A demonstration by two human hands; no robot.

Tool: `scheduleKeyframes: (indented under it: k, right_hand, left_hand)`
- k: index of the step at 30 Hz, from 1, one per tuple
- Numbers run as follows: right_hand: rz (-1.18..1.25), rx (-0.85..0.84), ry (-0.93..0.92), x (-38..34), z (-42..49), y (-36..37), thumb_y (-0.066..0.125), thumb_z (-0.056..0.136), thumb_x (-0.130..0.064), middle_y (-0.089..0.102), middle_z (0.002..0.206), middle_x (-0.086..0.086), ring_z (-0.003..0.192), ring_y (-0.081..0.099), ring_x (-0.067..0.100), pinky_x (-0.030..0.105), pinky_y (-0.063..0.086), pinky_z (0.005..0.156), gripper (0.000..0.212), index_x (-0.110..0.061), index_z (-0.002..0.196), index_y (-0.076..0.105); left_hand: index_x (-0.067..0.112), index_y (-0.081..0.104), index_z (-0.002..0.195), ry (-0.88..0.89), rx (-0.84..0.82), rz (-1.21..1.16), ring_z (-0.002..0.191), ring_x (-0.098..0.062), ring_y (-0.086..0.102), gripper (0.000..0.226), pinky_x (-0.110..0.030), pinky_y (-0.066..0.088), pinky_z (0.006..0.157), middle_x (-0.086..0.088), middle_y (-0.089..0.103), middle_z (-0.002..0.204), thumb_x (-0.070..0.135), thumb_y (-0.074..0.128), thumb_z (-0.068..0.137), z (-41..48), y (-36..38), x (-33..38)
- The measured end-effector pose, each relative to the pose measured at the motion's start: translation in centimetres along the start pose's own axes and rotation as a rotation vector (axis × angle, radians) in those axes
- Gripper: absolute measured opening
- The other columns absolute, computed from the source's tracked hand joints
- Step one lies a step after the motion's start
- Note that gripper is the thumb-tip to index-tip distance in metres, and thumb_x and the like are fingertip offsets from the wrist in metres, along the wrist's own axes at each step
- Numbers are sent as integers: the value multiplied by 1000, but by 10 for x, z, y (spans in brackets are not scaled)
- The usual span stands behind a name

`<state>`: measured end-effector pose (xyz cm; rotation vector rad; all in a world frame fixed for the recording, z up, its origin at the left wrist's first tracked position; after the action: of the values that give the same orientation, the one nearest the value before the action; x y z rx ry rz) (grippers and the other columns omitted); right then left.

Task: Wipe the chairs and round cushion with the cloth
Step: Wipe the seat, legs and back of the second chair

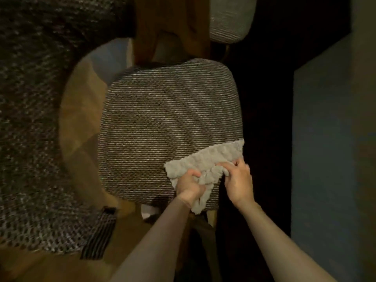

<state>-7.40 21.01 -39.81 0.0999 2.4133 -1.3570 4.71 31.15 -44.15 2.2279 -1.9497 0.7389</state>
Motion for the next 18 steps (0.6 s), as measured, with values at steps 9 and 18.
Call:
scheduleKeyframes:
  k: [9,18]
  right_hand:
    - [404,134,439,62,-35,-4,44,95,-7,59,108,15,90,59,28,28,45,72,29,-15,110,68]
    - [402,306,-81,-108,61,-77,57,83,0,38,109,-2,103,51,21,24,39,88,37,-28,103,70]
  left_hand:
    - [15,62,113,266,-199,221,84,-6,55,29,1,36,64,2,61,98,15,70,85,-20,40,24]
    - [10,69,96,673,327,151,86,-7,51,17,-13,35,81,-7,60,99,2,67,82,-2,-139,143]
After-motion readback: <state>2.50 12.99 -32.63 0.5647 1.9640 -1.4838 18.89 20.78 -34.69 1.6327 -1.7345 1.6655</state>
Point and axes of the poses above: each hand's wrist, its own z-axis towards the middle knuckle, its own y-axis out of the palm, x = y × z, the point moved 8 cm from there along z, towards the middle knuckle
